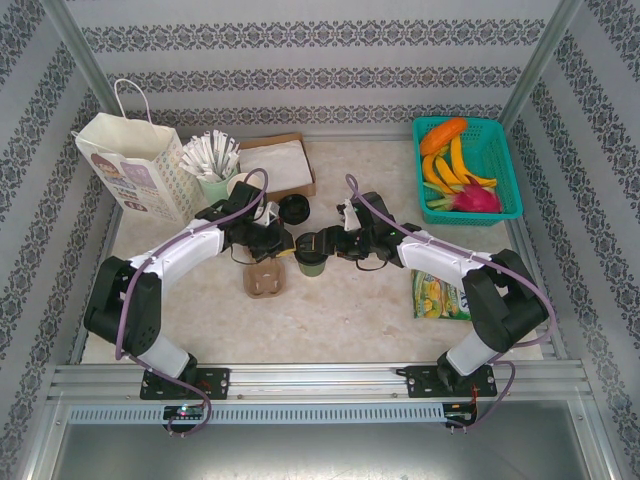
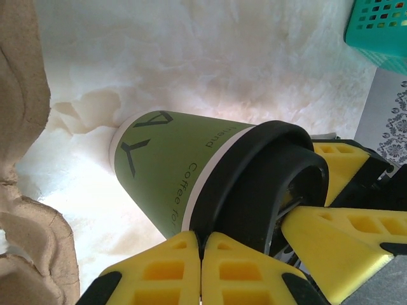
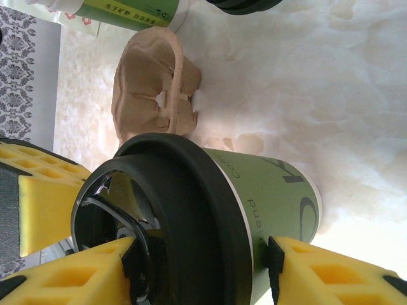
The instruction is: Pack the takeout coffee
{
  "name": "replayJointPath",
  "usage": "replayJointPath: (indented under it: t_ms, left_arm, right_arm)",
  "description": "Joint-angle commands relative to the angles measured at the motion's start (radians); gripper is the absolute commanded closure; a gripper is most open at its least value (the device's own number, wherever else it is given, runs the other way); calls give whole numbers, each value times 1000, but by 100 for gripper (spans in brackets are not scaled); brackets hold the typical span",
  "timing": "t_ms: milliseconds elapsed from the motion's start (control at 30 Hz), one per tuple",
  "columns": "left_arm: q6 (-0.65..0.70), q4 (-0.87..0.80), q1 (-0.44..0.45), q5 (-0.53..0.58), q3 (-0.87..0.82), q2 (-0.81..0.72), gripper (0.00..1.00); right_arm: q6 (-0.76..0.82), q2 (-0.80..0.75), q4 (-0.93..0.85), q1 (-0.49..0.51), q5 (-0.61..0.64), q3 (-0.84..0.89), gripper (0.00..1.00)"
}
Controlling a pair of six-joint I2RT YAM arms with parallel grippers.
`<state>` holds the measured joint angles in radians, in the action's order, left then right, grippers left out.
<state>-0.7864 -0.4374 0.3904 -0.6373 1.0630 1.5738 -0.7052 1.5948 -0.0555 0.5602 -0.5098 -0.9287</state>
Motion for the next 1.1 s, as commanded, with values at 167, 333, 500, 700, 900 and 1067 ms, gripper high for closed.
replayJointPath:
  t_ms: [167, 333, 500, 700, 900, 1067]
  left_arm:
    - [12, -145, 11, 90, 40, 4, 80]
    - [-10, -168, 10, 152, 77, -60, 75]
    - [-41, -247, 10, 343, 80, -124, 46]
    - [-99, -355, 14, 456, 77, -89, 13]
    - [-76, -392, 73, 459, 153, 10, 6]
    - [-78, -389, 91, 459, 174, 49, 5]
  right_arm:
    - [-4, 26, -87, 18, 49, -13, 46]
    - [3, 22, -89, 18, 54, -19, 47]
    - [12, 22, -90, 17, 72, -25, 48]
    - [13, 29, -82, 9, 90, -45, 49]
    - [7, 50, -55, -14, 98, -63, 51]
    - [65, 32, -68, -7, 59, -89, 44]
